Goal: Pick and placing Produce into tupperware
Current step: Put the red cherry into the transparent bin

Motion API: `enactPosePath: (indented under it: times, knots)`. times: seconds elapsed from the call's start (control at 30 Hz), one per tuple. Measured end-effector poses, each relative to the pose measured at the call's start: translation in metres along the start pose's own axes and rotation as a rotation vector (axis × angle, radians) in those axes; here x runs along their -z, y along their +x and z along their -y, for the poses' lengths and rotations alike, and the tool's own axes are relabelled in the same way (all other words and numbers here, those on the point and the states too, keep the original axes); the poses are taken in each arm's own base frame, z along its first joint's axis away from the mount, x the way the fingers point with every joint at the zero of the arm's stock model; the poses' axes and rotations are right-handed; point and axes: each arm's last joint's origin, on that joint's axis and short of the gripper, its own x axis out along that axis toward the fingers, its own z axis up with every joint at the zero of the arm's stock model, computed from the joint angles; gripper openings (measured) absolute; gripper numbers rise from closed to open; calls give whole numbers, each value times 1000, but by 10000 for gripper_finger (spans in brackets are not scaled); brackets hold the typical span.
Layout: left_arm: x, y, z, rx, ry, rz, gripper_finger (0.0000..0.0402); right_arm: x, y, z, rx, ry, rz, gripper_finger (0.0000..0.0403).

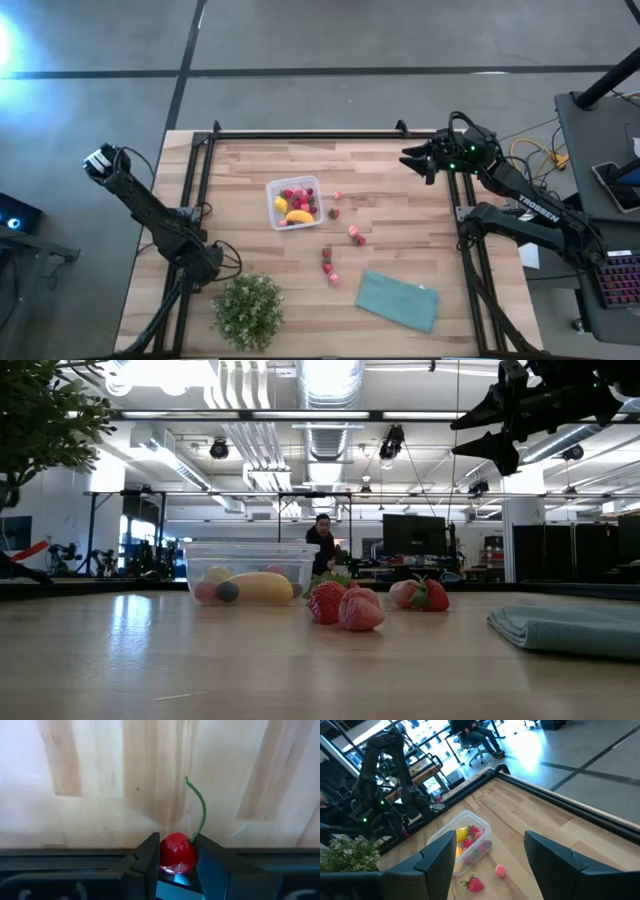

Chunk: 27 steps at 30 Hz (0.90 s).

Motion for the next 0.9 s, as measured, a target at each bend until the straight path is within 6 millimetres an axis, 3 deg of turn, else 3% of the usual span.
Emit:
enactPosePath:
  times: [0.3,0.47,0.57,0.77,0.9]
  knots:
    - [-24,-51,-25,-49,-243,382,90,0,0,0,0,0,0,226]
    - [-51,-90,-43,-47,-311,707,90,0,0,0,0,0,0,226]
    - [-72,-102,-64,-70,-373,828,90,0,0,0,0,0,0,226]
    - [-120,-105,-112,-44,-426,850,90,0,0,0,0,0,0,226]
    - [-151,-107,-124,-105,-333,767,91,0,0,0,0,0,0,226]
